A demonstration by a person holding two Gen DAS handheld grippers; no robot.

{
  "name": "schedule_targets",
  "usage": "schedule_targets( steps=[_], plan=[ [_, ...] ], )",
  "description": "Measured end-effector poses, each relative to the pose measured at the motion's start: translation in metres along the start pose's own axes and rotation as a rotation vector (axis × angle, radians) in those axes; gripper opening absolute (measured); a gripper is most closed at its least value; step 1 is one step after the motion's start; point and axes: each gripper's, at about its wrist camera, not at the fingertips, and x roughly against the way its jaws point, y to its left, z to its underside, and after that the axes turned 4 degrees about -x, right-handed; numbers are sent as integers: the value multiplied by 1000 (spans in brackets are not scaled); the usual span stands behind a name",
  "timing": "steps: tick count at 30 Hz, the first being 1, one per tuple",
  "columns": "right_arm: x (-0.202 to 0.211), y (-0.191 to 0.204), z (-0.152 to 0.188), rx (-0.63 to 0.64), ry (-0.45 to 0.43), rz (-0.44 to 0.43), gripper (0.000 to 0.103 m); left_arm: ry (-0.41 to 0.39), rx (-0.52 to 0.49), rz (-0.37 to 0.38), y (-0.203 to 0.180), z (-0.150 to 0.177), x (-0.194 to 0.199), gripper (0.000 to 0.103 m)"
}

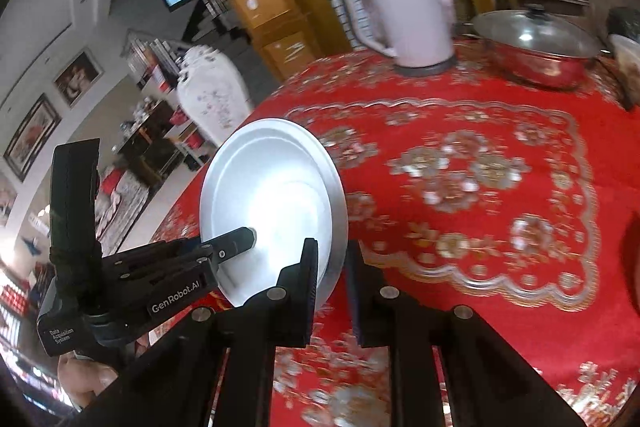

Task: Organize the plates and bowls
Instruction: 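Carry the white plate over the stacked red plates and lower it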

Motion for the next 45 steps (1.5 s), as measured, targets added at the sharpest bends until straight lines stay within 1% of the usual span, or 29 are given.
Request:
schedule_targets(
  steps=[5,9,15,22,28,30,33,34,37,40,44,45],
  plan=[
    [-25,24,3,35,48,-16,16,8,45,-32,28,7,-2,17],
    [-40,32,7,53,85,-9,16,28,66,-43,44,16,-10,17],
    [-61,40,14,72,135,14,16,65,91,-47,59,27,-24,18],
    [-79,47,18,106,181,61,17,99,99,-62,69,30,-42,19],
    [-85,53,22,148,192,111,17,125,86,-72,69,33,-52,20],
    [-87,53,21,149,191,111,18,122,78,-89,68,33,-54,22],
    [-87,53,20,160,178,137,23,129,73,-92,68,33,-57,22],
    [-88,54,20,161,176,141,26,130,72,-92,68,33,-57,22],
    [-87,55,19,158,171,130,27,126,66,-106,69,31,-57,23],
    [-84,54,17,154,160,134,29,118,70,-116,70,30,-55,27],
    [-80,51,16,139,149,132,31,84,74,-124,72,27,-46,39],
    [-78,50,16,136,148,131,31,73,72,-129,72,27,-44,41]
  ],
)
